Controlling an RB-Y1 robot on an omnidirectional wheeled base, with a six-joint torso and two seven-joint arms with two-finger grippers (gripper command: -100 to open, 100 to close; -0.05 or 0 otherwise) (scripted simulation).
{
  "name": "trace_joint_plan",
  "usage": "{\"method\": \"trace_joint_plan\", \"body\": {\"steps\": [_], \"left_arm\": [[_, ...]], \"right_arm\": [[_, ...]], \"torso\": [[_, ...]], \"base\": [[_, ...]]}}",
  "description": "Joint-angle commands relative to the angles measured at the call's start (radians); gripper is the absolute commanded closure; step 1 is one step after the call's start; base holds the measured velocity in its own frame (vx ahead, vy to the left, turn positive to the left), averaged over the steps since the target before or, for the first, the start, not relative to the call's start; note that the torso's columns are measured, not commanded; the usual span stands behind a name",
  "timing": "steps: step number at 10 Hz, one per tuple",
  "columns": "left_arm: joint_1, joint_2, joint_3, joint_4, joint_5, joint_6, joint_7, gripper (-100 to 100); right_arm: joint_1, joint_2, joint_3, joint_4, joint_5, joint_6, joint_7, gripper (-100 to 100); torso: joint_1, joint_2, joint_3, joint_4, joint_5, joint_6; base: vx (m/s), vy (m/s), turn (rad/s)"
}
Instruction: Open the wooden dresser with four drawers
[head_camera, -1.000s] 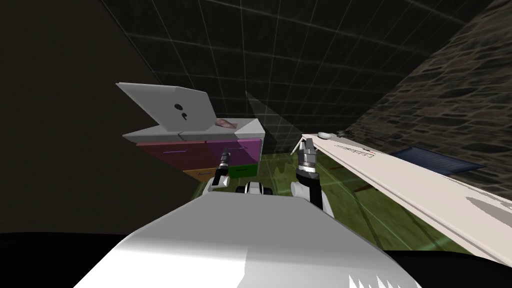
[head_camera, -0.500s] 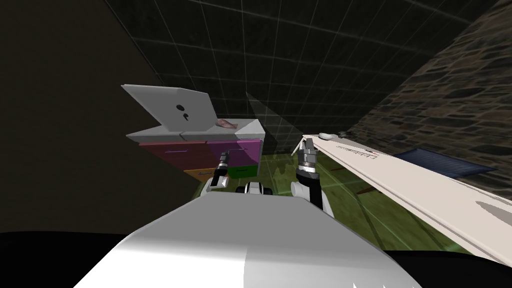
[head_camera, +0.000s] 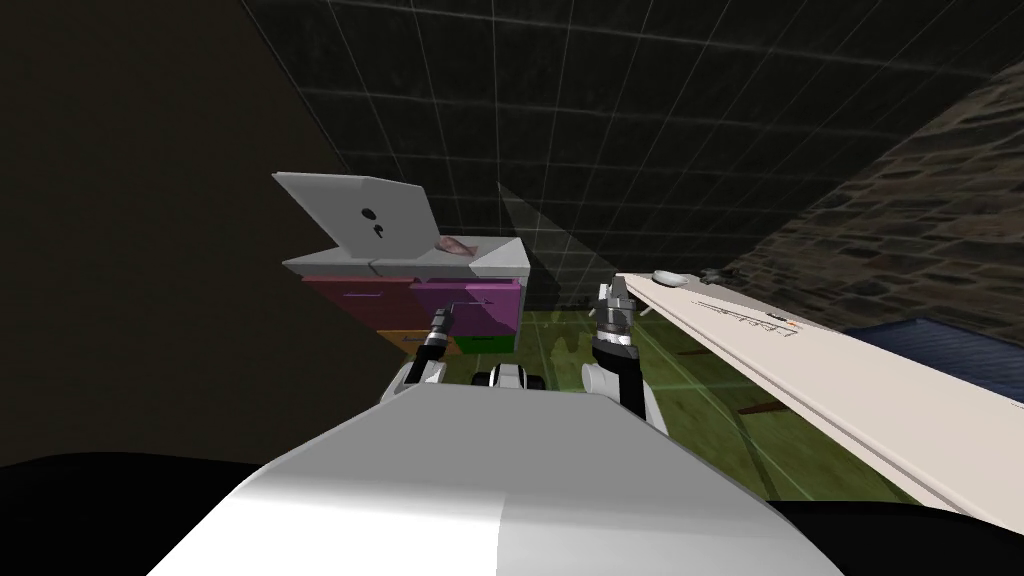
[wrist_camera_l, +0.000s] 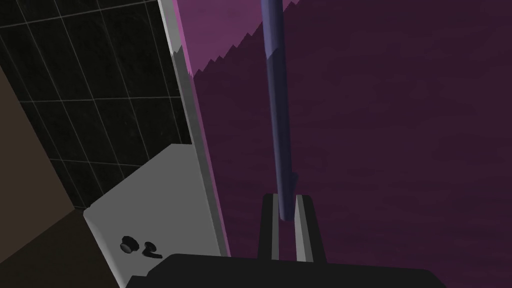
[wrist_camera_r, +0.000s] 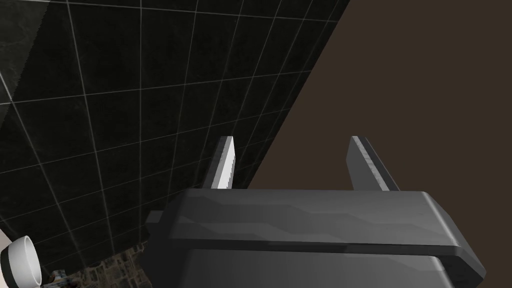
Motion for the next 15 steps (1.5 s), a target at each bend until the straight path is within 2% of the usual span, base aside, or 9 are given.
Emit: {"method": "trace_joint_plan", "body": {"steps": [1, 2, 3, 8, 9, 11, 13, 14, 15], "left_arm": [[0.054, 0.071, -0.014, -0.03, 0.019, -0.011, 0.049, 100], [0.073, 0.096, -0.022, -0.042, 0.026, -0.016, 0.066, 100], [0.058, 0.082, -0.016, -0.037, 0.023, -0.016, 0.055, 100], [0.09, 0.095, -0.028, -0.054, 0.022, -0.026, 0.066, 100], [0.099, 0.093, -0.026, -0.082, 0.029, 0.002, 0.075, -100], [0.1, 0.093, -0.025, -0.085, 0.03, 0.003, 0.075, -100], [0.115, 0.102, -0.019, -0.132, 0.034, 0.037, 0.085, -100], [0.113, 0.099, -0.021, -0.122, 0.033, 0.028, 0.082, -100], [0.104, 0.095, -0.024, -0.096, 0.031, 0.014, 0.078, 100]], "right_arm": [[0.0, 0.0, 0.0, 0.0, 0.0, 0.0, 0.0, 0], [0.0, 0.0, 0.0, 0.0, 0.0, 0.0, 0.0, 0], [0.0, 0.0, 0.0, 0.0, 0.0, 0.0, 0.0, 0], [-0.001, 0.0, 0.0, 0.0, 0.0, 0.0, 0.0, 0], [0.0, 0.0, 0.0, 0.0, 0.0, 0.0, 0.0, 0], [0.0, 0.0, 0.0, 0.0, 0.0, 0.0, 0.0, 0], [0.0, 0.0, 0.0, 0.0, 0.0, 0.0, 0.0, 0], [0.0, 0.0, 0.0, 0.0, 0.0, 0.0, 0.0, 0], [0.0, 0.0, 0.0, 0.0, 0.0, 0.0, 0.0, 0]], "torso": [[-0.001, 0.0, 0.0, 0.0, 0.0, 0.0], [-0.002, -0.001, 0.0, 0.0, 0.0, 0.001], [-0.002, -0.001, -0.001, -0.001, 0.0, 0.002], [-0.005, 0.002, 0.001, 0.002, -0.002, 0.003], [-0.005, -0.004, -0.003, 0.0, -0.002, 0.003], [-0.01, -0.011, -0.007, -0.002, -0.003, 0.003], [-0.001, 0.001, 0.0, 0.002, -0.001, 0.003], [-0.002, 0.0, 0.0, 0.002, -0.001, 0.003], [-0.003, 0.002, 0.001, 0.002, -0.001, 0.003]], "base": [[0.007, -0.095, 0.124], [-0.003, -0.09, 0.149], [-0.009, -0.038, 0.047], [-0.154, 0.001, 0.014], [0.035, -0.062, -0.001], [0.084, -0.091, 0.008], [0.093, -0.023, -0.009], [0.052, -0.009, 0.005], [-0.036, 0.011, 0.008]]}}
